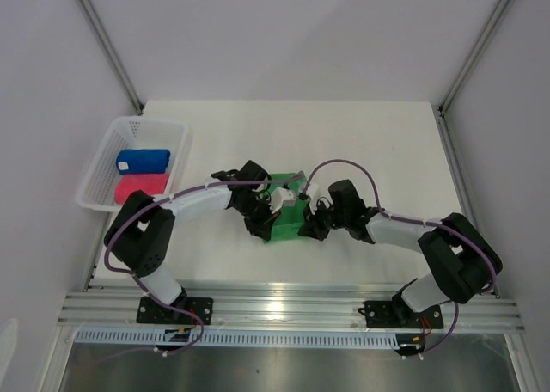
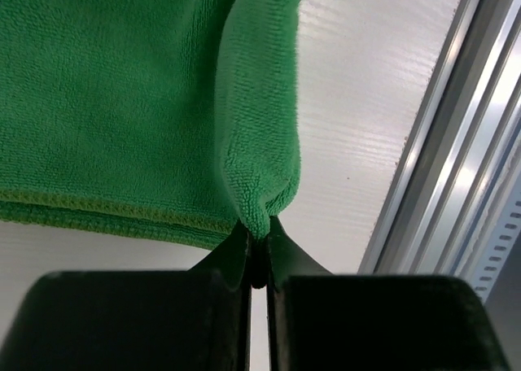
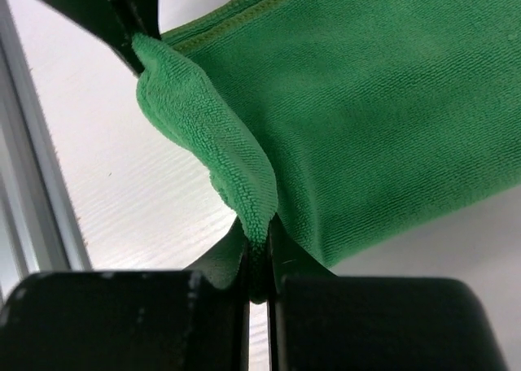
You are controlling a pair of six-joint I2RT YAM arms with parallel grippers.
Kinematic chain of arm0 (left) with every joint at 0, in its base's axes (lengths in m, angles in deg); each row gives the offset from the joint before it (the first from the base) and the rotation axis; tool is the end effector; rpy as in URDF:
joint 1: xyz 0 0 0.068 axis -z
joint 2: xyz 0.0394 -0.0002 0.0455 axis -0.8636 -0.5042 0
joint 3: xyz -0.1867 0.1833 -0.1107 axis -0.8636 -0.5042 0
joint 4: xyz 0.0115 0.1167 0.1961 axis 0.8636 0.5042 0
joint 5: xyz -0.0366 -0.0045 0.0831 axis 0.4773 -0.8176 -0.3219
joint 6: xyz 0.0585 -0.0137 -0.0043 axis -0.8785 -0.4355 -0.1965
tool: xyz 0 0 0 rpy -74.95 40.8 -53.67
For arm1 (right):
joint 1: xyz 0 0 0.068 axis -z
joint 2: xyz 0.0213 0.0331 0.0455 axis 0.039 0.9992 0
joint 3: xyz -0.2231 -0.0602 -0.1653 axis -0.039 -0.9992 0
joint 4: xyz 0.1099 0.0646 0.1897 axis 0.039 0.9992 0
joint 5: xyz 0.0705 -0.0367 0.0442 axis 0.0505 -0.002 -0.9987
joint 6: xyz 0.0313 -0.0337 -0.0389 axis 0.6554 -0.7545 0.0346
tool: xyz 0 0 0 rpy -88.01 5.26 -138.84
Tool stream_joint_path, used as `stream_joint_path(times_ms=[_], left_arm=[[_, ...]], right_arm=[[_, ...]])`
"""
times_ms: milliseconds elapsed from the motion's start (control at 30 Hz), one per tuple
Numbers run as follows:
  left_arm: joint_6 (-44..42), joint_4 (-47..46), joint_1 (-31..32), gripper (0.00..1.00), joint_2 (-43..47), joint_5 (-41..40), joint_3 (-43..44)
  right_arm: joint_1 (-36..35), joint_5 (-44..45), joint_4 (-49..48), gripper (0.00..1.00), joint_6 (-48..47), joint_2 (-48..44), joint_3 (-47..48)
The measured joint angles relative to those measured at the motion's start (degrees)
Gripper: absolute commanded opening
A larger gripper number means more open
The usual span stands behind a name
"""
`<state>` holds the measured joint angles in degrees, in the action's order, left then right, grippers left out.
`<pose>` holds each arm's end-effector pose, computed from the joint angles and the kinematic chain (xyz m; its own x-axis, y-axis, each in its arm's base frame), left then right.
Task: Roll the towels
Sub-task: Roll the towel
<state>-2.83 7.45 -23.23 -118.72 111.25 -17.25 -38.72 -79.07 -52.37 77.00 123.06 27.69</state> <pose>0.2129 -0.1879 0.2071 -0.4195 0.7575 -0.5003 0.8997 0.2739 -0.3398 0.1997 0.1774 0.1920 -0.3681 -0.4521 -0.8125 -0.9076 0.3643 0.2085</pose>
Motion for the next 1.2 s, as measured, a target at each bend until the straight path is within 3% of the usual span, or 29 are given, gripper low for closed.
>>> stream_joint_path(times_ms=[267,400,433,767,833,1100,1167,1200], left_arm=[[-1.44,6.34,-0.42,0.01,-0.02,2.19,0.11],[-2.27,9.90,-0.70,0.01,-2.19,4.46,2.38],[-2.54,10.75,-1.05,0.01,-3.41,4.83,3.48],[-2.54,17.46,-5.03,0.01,-15.82,5.99,13.35],[-2.43,18.38,-5.16,0.01,-17.09,5.97,14.01],[-1.84,20.46,-5.49,0.01,-18.40,5.97,16.57],[-1.60,20.57,-5.53,0.01,-18.56,5.97,17.00],[-1.55,20.68,-5.55,0.01,-18.60,5.95,17.18]], right_arm=[[-1.18,-6.97,10.78,0.07,-4.74,-6.32,1.33],[-0.83,-9.25,11.52,0.13,-4.66,-6.34,1.33],[-0.57,-9.46,11.52,0.23,-4.33,-5.62,1.49],[4.70,-7.87,11.34,0.43,1.46,3.04,4.74],[5.31,-7.13,11.32,0.52,2.03,2.86,5.73],[7.02,-2.03,17.51,0.55,-1.01,-8.15,7.48],[7.48,-0.63,19.23,0.58,-2.60,-11.52,8.50],[7.78,0.11,20.09,0.64,-3.32,-13.20,9.05]])
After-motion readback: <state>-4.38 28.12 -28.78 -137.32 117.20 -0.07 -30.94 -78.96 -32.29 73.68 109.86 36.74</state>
